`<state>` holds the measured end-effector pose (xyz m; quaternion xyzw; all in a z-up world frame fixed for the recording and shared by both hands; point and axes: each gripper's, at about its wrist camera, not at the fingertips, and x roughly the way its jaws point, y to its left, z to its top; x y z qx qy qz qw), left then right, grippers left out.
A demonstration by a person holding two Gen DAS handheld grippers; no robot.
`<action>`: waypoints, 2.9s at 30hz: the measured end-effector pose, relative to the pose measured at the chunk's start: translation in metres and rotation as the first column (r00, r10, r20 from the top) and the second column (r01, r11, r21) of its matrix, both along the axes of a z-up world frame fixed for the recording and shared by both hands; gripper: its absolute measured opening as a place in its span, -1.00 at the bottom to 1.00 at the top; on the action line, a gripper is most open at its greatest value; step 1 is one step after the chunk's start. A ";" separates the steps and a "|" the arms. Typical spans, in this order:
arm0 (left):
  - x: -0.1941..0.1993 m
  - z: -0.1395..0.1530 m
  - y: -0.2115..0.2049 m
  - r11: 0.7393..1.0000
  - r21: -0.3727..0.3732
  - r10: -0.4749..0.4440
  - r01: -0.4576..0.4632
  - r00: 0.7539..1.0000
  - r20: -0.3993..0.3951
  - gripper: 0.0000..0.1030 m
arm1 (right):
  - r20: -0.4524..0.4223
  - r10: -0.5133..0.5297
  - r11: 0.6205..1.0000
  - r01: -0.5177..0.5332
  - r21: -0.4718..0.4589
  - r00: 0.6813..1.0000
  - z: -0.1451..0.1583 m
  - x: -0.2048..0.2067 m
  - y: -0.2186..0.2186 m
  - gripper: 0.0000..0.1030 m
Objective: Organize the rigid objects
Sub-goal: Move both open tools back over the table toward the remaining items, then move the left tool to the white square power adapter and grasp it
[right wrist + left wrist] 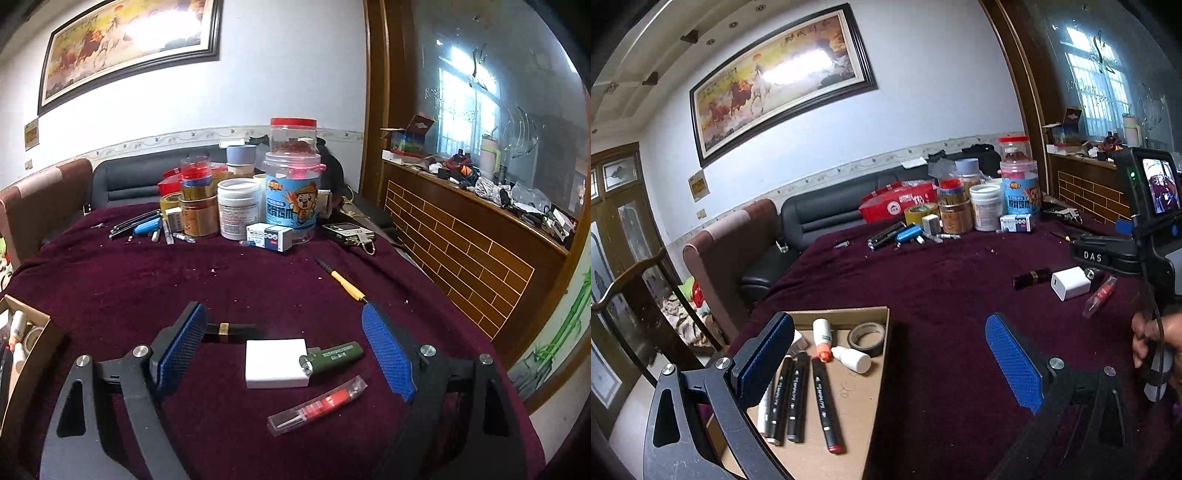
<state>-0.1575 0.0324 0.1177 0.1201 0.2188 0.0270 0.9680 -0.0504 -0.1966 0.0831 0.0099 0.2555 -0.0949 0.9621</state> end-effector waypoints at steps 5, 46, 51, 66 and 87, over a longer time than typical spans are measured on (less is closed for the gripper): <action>0.005 -0.005 -0.004 1.000 0.011 -0.004 0.004 1.000 -0.022 0.98 | -0.017 -0.017 1.000 0.017 0.019 1.000 -0.006 0.006 -0.009 0.67; 0.020 -0.018 0.028 0.998 -0.063 0.020 -0.027 0.993 -0.115 0.98 | -0.272 0.310 0.816 -0.108 0.568 0.911 -0.045 0.110 -0.103 0.68; 0.022 -0.019 0.034 0.996 -0.075 0.027 -0.037 0.992 -0.126 0.98 | -0.384 0.452 0.803 -0.180 0.568 0.805 -0.071 0.125 -0.062 0.72; 0.025 -0.029 0.024 0.994 -0.106 -0.043 0.019 0.974 -0.220 0.98 | -0.215 0.727 0.626 -0.502 0.597 0.652 -0.045 0.037 0.002 0.72; 0.059 -0.077 -0.075 0.976 -0.046 -0.214 0.215 0.882 -0.419 0.97 | -0.097 0.149 0.797 -0.062 0.601 0.984 -0.044 0.024 -0.134 0.71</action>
